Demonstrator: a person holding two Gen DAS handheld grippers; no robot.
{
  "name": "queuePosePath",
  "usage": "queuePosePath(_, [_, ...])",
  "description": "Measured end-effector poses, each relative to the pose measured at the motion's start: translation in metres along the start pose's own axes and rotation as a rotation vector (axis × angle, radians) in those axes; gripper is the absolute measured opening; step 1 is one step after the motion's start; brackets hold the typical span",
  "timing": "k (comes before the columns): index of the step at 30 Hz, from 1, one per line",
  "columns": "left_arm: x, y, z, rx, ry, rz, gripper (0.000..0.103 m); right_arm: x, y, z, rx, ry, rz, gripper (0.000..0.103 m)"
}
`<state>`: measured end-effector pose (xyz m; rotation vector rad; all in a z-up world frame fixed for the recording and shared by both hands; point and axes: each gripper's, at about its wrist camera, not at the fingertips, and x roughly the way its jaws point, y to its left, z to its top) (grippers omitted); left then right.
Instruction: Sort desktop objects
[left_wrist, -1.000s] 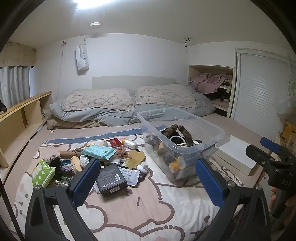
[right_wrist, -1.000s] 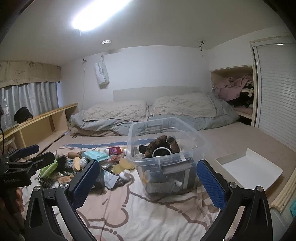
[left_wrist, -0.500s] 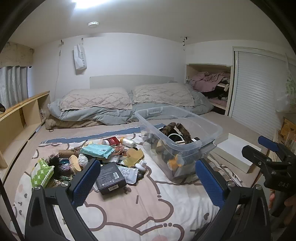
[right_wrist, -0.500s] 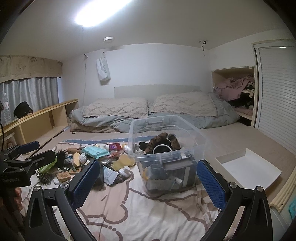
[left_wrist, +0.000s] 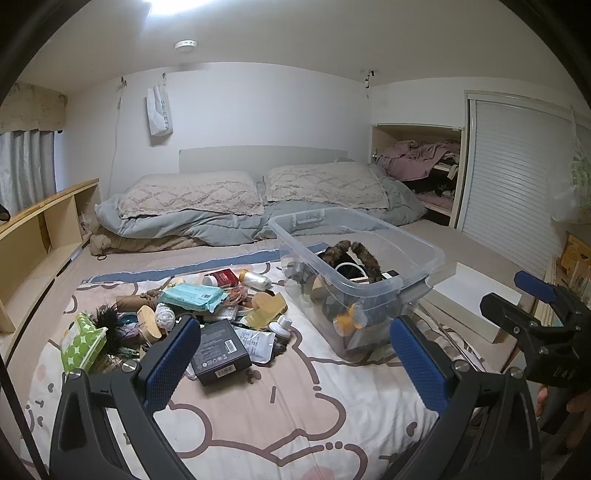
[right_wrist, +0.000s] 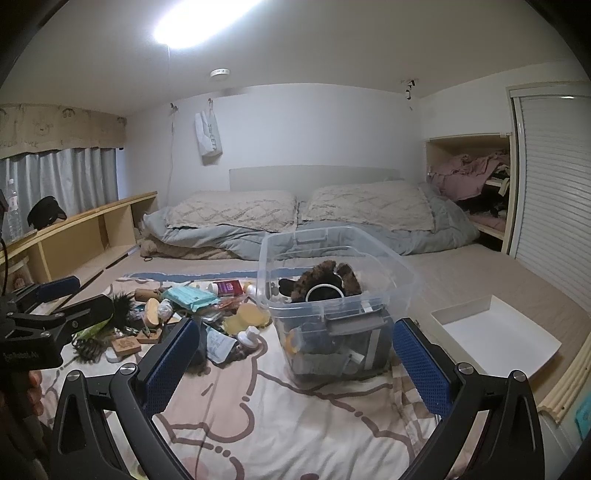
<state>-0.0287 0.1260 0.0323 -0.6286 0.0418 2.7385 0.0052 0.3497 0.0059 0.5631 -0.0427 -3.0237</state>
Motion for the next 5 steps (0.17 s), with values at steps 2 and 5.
queuePosePath(2, [0.0006, 0.0002, -0.0006, -0.001, 0.004, -0.002, 0.103, 0.0003, 0.0005, -0.0003, 0.0, 0.002, 0.001, 0.103])
queuePosePath(5, [0.0006, -0.0004, -0.0011, 0.004, 0.005, -0.004, 0.103, 0.0004, 0.0005, -0.0006, 0.0, 0.004, 0.001, 0.103])
